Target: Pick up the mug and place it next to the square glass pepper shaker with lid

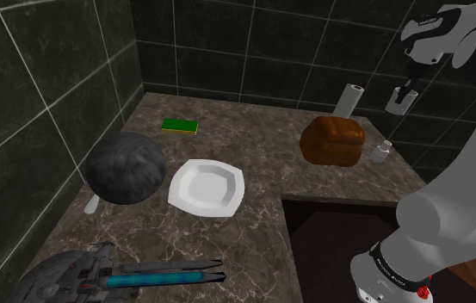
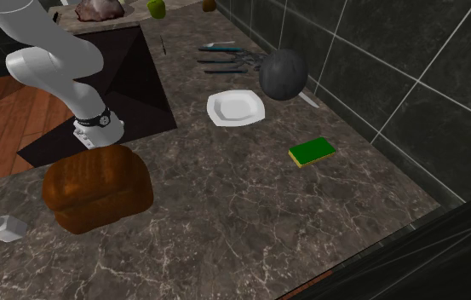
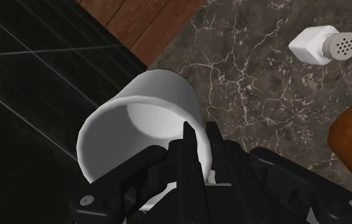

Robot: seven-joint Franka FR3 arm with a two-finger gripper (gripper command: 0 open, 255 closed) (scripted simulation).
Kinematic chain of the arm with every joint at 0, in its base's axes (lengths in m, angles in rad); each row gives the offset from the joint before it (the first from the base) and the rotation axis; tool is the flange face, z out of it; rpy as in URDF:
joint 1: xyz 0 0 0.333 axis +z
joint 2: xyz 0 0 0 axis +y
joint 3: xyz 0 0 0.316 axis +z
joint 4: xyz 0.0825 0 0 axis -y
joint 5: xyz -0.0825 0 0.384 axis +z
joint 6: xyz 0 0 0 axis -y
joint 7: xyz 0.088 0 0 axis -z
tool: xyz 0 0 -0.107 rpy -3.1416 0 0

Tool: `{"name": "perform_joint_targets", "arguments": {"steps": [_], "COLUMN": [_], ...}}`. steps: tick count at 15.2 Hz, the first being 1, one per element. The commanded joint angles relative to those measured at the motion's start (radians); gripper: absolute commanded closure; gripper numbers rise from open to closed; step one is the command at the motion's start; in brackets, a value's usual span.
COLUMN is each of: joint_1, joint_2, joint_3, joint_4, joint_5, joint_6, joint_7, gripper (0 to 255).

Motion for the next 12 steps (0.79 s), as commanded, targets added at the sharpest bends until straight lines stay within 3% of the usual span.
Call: {"name": "perform_joint_targets", "arguments": {"steps": [1, 12], "joint_1": [0.001, 0.0], "joint_2": [0.003, 0.034], "joint_3": [0.001, 0.008], "joint_4": [-0.021, -0.129], "joint_5": [0.001, 0.016], "joint_6": [0.024, 0.161], "joint_7": [0.0, -0.002], "gripper": [255, 255]}}
